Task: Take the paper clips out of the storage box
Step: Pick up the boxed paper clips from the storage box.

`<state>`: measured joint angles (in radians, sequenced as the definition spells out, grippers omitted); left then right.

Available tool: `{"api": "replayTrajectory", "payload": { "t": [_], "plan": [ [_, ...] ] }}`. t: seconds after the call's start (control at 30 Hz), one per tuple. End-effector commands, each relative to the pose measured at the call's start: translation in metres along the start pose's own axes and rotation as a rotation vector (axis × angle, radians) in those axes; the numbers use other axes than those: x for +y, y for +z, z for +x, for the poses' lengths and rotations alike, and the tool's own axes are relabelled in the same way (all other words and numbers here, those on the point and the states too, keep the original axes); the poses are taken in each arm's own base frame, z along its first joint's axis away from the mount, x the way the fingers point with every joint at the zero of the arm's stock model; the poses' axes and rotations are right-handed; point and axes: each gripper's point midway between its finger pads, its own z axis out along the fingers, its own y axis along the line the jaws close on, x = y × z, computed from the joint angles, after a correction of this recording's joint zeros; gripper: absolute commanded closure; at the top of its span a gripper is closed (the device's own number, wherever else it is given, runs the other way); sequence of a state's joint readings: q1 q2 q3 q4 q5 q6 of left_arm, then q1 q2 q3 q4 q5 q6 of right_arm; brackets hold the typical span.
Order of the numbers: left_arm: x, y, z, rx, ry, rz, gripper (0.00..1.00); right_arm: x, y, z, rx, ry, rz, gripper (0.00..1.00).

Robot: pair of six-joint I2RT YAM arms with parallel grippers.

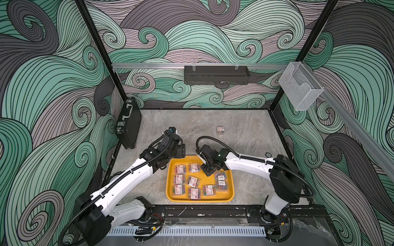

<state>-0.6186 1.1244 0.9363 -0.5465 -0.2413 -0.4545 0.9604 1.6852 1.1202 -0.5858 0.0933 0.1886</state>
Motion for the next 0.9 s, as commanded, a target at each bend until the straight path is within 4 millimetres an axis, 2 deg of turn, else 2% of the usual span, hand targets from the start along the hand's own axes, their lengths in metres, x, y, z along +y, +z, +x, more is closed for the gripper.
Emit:
{"api": "replayTrajectory", "payload": {
  "t": [0.0,0.23,0.47,0.67,0.87],
  "plan": [
    [-0.004,-0.003,-0.003,0.004,0.023,0.012,0.22,-0.002,-0.019,-0.008,-0.032,0.022,-0.007,0.48],
    [-0.022,-0.005,-0.001,0.007,0.056,0.122,0.22,-0.007,-0.042,-0.021,-0.098,0.064,-0.031,0.48],
    [-0.050,-0.016,0.001,-0.043,0.117,0.265,0.22,-0.023,-0.060,-0.028,-0.149,0.124,-0.046,0.48],
    [-0.076,-0.031,0.008,-0.072,0.235,0.347,0.23,-0.045,-0.077,-0.036,-0.202,0.174,-0.041,0.48],
    [-0.092,-0.040,0.011,-0.088,0.284,0.390,0.24,-0.076,-0.088,-0.044,-0.241,0.234,-0.006,0.47]
  ]
}}
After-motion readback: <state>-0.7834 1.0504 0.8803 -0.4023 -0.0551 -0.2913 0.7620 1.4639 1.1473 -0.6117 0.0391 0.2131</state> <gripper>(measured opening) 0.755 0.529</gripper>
